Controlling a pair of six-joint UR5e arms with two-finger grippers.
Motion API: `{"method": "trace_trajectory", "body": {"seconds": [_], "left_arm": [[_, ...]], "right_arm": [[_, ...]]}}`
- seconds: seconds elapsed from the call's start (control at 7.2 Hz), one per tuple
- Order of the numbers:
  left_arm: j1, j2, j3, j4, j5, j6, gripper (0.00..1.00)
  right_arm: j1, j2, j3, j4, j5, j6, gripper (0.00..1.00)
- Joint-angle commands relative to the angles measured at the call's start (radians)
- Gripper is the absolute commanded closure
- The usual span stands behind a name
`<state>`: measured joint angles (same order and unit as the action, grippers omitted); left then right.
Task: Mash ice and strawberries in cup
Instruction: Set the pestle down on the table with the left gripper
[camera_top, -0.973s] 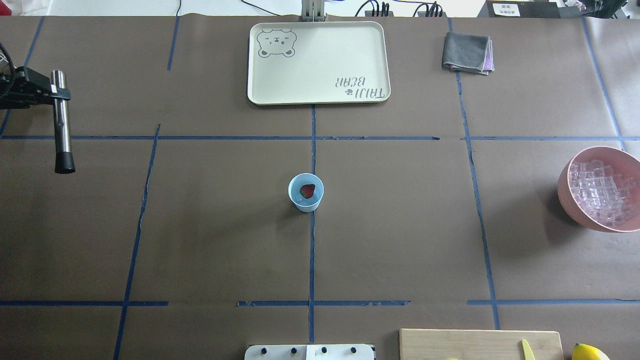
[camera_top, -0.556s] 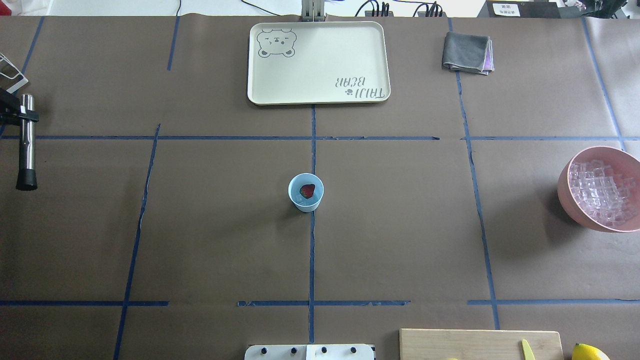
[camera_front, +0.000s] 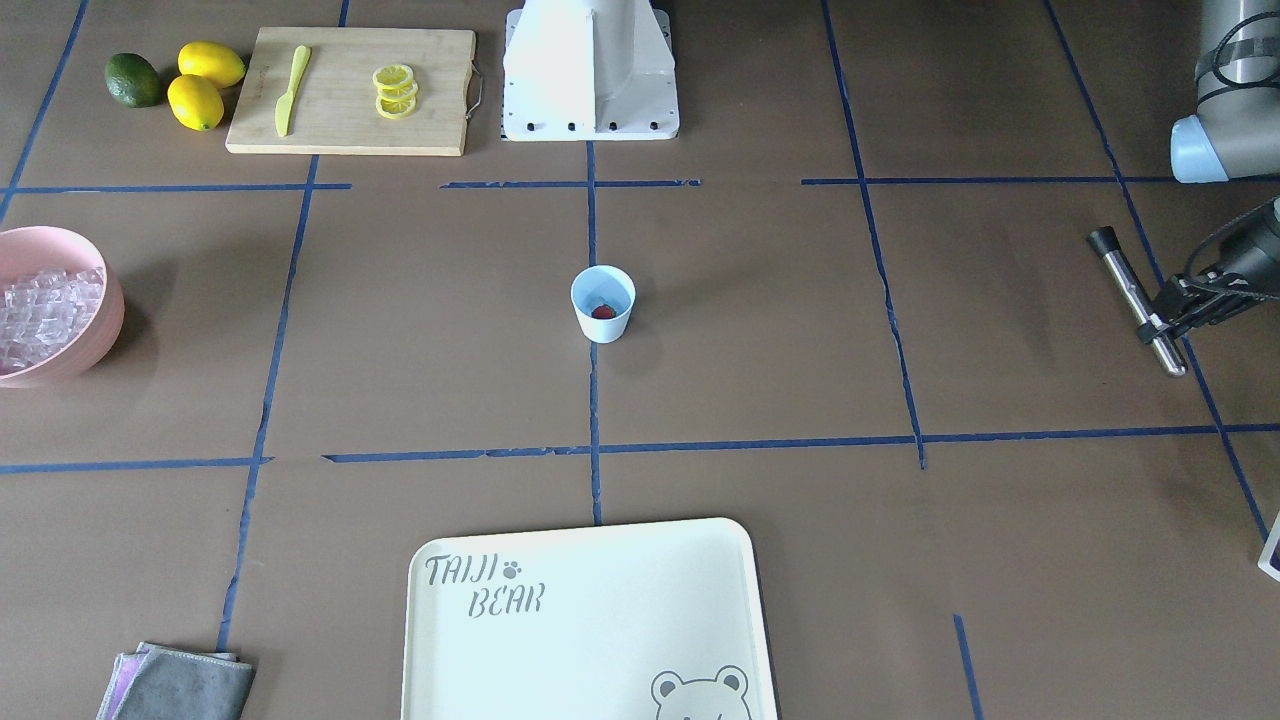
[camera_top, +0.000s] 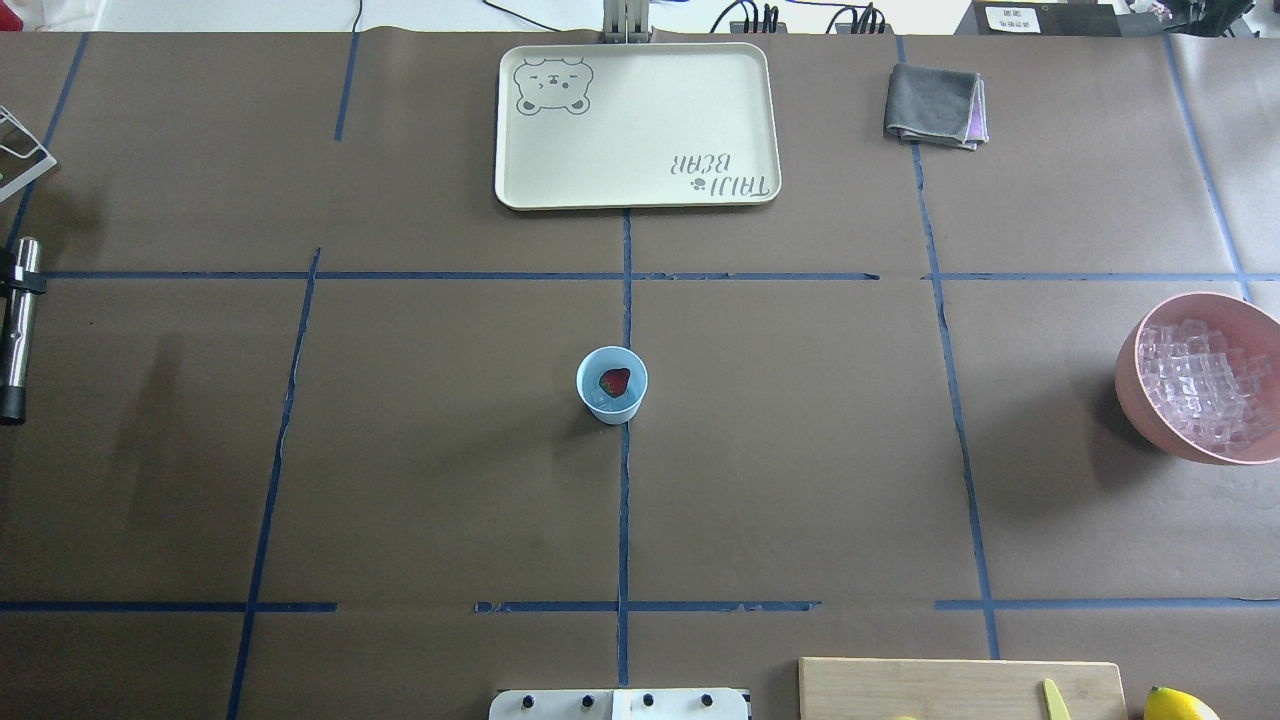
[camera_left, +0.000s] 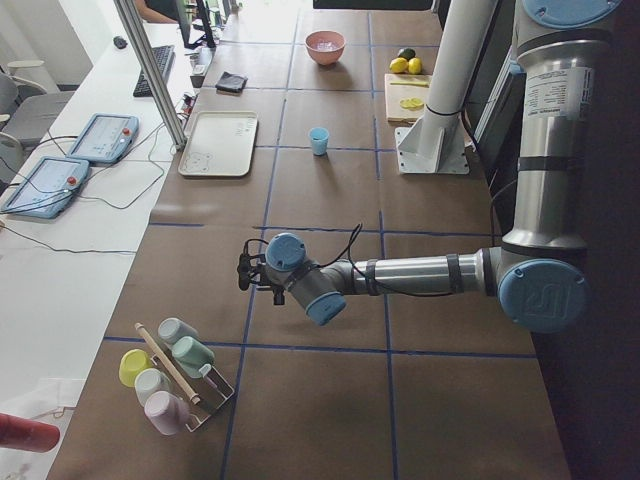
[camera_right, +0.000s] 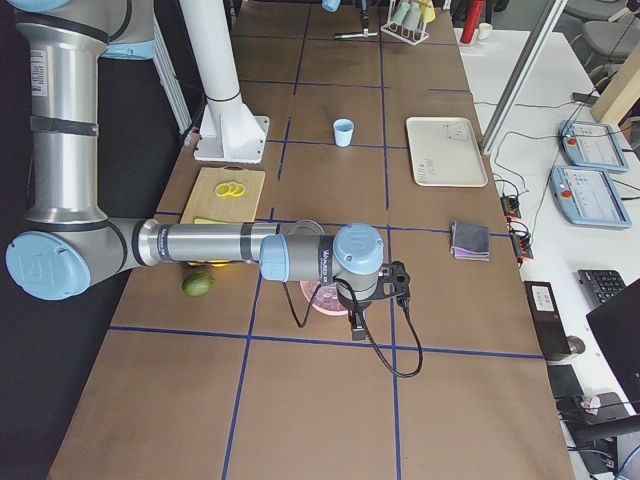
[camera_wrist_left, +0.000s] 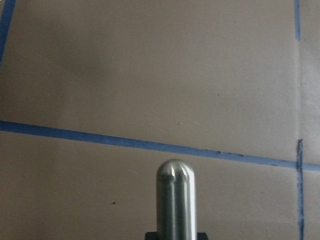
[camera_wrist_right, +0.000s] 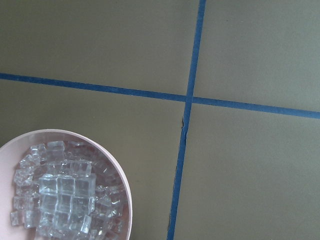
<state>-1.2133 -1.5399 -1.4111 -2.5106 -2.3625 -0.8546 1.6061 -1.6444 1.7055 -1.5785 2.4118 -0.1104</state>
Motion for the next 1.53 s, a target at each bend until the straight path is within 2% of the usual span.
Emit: {"method": "trace_trajectory", "body": {"seconds": [0.0, 0.28, 0.69, 0.97, 1.11, 1.25, 1.39], "left_arm": [[0.050, 0.038, 0.003, 0.001, 0.080, 0.032, 1.00], [0.086, 0.050, 0.004, 0.003, 0.106, 0.073, 1.00], [0.086, 0.069, 0.012, 0.009, 0.123, 0.179, 1.00], [0.086, 0.072, 0.015, 0.010, 0.134, 0.181, 1.00], [0.086, 0.072, 0.020, 0.010, 0.132, 0.181, 0.73], [0.084, 0.072, 0.021, 0.009, 0.138, 0.186, 0.01], [0.084, 0.070, 0.021, 0.007, 0.137, 0.186, 0.00]], "right_arm": [[0.000, 0.000, -0.001, 0.000, -0.003, 0.000, 0.00], [0.000, 0.000, -0.001, 0.000, -0.005, -0.002, 0.00], [0.000, 0.000, -0.001, 0.000, -0.005, -0.002, 0.00], [0.000, 0.000, -0.001, 0.000, -0.005, -0.002, 0.00], [0.000, 0.000, -0.001, 0.000, -0.005, -0.002, 0.00], [0.000, 0.002, -0.001, 0.000, -0.005, -0.002, 0.00], [0.000, 0.014, 0.003, -0.003, -0.005, 0.000, 0.00]]}}
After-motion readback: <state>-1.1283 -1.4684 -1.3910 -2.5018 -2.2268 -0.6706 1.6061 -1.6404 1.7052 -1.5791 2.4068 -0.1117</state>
